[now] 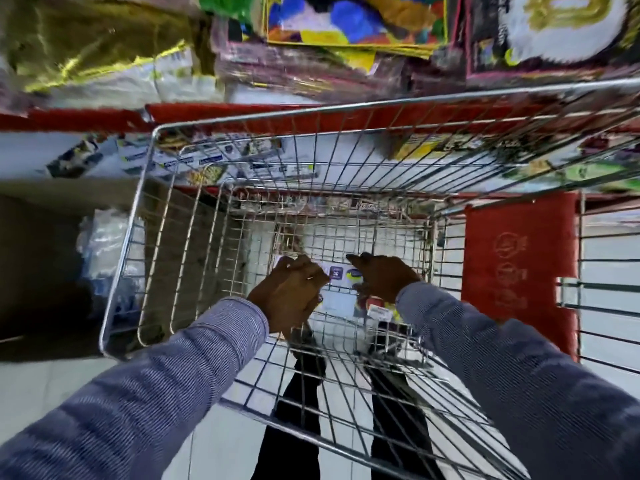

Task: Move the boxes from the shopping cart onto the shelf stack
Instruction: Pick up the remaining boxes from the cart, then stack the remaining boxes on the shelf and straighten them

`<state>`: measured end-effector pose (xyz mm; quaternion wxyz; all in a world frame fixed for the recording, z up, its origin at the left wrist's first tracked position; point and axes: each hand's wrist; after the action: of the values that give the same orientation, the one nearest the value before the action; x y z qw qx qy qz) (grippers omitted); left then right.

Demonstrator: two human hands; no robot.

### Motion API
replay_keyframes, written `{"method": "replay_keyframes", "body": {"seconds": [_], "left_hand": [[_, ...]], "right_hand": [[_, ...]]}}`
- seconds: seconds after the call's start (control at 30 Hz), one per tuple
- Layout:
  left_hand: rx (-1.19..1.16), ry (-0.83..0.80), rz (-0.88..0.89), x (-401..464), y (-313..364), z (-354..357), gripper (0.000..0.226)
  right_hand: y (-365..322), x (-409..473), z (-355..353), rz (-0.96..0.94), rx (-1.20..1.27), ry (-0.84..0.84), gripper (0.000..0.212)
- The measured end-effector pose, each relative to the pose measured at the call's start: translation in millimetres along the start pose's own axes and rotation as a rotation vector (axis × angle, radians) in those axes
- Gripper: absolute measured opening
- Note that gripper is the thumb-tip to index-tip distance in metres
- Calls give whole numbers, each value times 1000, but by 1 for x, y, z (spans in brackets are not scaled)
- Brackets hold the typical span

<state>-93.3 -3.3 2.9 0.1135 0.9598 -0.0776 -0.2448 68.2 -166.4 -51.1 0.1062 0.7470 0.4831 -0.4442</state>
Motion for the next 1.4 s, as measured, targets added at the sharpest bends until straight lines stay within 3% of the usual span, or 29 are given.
{"method": "replay_keyframes", "body": {"seconds": [0.1,0.23,0.4,0.57,0.7,0.87,1.0,1.17,1.4], "left_hand": [[101,-117,84,6,6,4,21],[110,-262,142,23,11,18,31],[86,-321,14,43,18,41,48],[-7,-369,-82,53,26,27,29],[-32,-242,-62,40,26,-2,47],[-102,-13,-109,-5,31,-99,58],[-16,238,-149,-42,34,-179,65],[46,484,-151,-88,57,-309,64],[103,687,-169,-118,85,-442,63]], "right_hand": [[2,-1,0,31,-32,83,65],[-1,4,0,59,7,154,70],[7,15,2,32,11,206,60],[7,0,-23,3,38,338,56],[-3,-37,-75,-43,13,433,64],[-33,-121,-179,-141,-81,617,61],[-61,-200,-260,-161,-163,744,60],[-86,-311,-354,-128,-283,883,56],[-96,-410,-430,-52,-352,1036,51]]}}
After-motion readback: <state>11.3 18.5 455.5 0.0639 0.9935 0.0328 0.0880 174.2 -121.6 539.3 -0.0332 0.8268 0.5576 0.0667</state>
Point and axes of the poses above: each hand's wrist, its own x-axis towards the middle knuckle, its own z-axis out of the palm, y = z × x, and after that the axes turned 5 degrees about -y, right-handed
